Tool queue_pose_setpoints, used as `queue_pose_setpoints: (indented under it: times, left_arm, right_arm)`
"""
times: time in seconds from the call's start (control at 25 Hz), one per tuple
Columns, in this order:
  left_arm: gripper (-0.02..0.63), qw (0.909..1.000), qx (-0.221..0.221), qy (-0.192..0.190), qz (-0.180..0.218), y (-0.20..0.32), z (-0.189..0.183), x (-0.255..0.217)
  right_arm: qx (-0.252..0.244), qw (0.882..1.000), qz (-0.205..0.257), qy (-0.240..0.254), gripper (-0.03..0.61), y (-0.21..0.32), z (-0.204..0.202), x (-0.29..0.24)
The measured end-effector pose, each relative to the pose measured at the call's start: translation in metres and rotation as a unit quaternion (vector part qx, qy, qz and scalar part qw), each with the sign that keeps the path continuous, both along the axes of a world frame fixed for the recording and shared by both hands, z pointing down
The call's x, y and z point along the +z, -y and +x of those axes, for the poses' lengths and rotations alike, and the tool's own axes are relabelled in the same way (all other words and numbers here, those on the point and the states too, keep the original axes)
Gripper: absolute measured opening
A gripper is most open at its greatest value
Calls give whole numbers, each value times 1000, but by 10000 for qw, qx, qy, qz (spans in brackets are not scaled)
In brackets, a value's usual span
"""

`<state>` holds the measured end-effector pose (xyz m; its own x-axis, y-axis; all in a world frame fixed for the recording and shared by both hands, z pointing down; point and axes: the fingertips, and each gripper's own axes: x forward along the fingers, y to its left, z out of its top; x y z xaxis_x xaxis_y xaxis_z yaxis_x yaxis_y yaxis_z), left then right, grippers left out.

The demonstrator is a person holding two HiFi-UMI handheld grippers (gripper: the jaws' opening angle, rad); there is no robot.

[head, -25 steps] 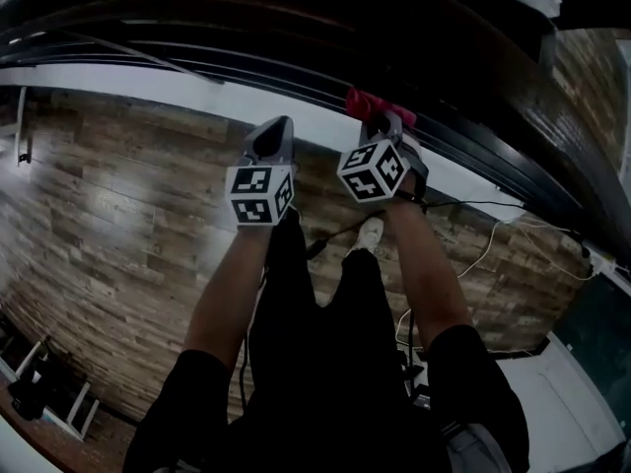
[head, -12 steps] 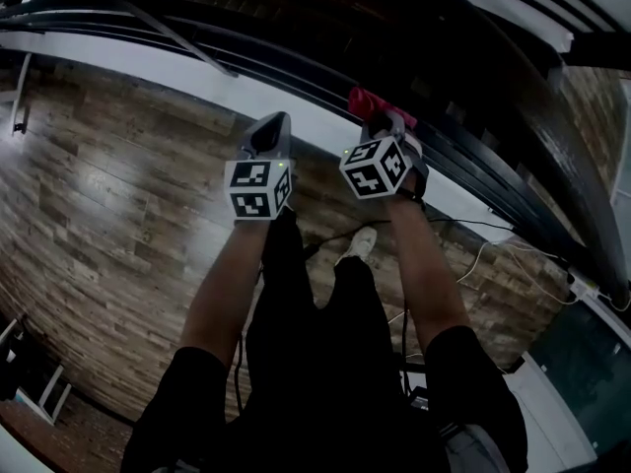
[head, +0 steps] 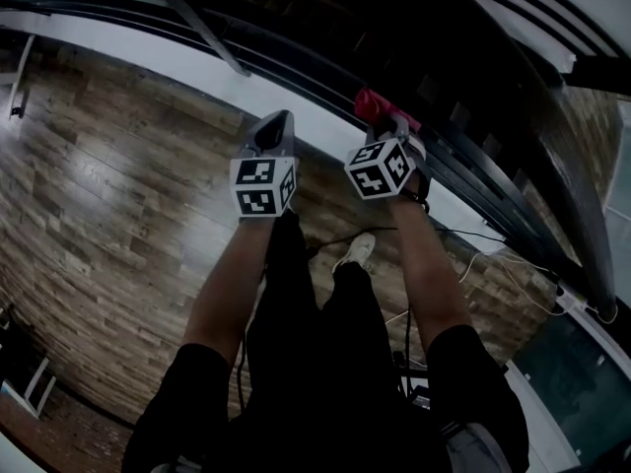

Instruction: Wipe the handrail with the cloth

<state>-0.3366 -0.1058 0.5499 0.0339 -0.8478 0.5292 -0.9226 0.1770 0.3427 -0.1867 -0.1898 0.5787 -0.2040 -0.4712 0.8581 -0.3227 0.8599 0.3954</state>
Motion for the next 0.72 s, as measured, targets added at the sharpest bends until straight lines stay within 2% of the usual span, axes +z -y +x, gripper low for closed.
queue_pose_setpoints:
  times: [0.4,0.72]
  left_arm:
    - [0,9999,-113,-1,-40,4,-43,-4]
    - [0,9983,-549,-125,-158,4,-63,4]
  right_arm:
    - [-29,9999,23,-140,41,5,-36,2]
    - [-468,9989,5,-57,41,7,-68,-2]
